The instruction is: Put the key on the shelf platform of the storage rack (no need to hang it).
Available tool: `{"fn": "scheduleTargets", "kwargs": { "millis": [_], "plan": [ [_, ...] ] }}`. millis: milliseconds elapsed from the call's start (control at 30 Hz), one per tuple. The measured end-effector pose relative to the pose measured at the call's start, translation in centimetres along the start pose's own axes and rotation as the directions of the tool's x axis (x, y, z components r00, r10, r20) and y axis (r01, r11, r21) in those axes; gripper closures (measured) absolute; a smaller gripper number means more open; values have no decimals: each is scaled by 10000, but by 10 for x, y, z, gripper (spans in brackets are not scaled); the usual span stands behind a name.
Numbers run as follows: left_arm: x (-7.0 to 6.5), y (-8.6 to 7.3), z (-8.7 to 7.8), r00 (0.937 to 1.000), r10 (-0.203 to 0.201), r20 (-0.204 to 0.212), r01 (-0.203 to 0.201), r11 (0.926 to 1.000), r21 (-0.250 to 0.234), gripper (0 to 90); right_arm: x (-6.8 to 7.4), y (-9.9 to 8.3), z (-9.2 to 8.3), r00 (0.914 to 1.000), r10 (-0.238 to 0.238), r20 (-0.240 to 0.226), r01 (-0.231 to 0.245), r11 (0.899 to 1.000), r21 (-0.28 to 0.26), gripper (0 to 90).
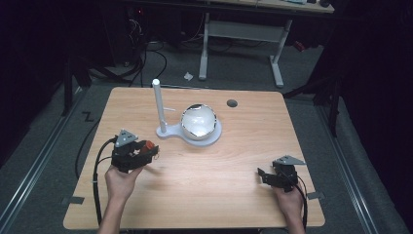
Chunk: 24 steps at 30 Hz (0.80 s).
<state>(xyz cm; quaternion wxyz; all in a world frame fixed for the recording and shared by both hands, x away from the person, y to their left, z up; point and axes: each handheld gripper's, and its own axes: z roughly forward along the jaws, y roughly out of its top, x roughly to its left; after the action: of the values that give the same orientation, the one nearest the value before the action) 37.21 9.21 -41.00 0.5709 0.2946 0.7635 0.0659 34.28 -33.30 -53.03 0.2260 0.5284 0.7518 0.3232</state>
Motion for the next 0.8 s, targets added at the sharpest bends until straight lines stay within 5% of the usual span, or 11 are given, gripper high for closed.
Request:
{"fn": "scheduleTargets", "kwargs": {
  "millis": [300, 400, 500, 600, 633, 800],
  "plan": [
    [-28, 7, -11, 9981, 171, 598, -174, 9998, 44, 472, 0, 0, 0, 10000, -1, 12, 1, 10000, 22, 290],
    [-33, 9, -12, 9981, -29, 622, 24, 10000, 88, 472, 2, 0, 1, 9999, -78, 91, 78, 10000, 51, 289],
    [-41, 10, -14, 9969, 308, 720, -306, 9995, -45, 472, 1, 0, 1, 9999, -84, 86, 84, 10000, 46, 290],
    [-46, 11, -16, 9961, 344, 809, -339, 9994, -77, 472, 2, 0, 1, 9999, -95, 96, 94, 9999, 46, 291],
    [-51, 14, -17, 9960, 32, 888, -38, 10000, 72, 473, 2, 0, 1, 9999, -104, 95, 103, 9999, 48, 291],
    [-62, 14, -13, 9953, 207, 944, -226, 9996, 188, 473, 1, 0, 1, 9999, -117, 96, 117, 9999, 44, 291]
  ]
}}
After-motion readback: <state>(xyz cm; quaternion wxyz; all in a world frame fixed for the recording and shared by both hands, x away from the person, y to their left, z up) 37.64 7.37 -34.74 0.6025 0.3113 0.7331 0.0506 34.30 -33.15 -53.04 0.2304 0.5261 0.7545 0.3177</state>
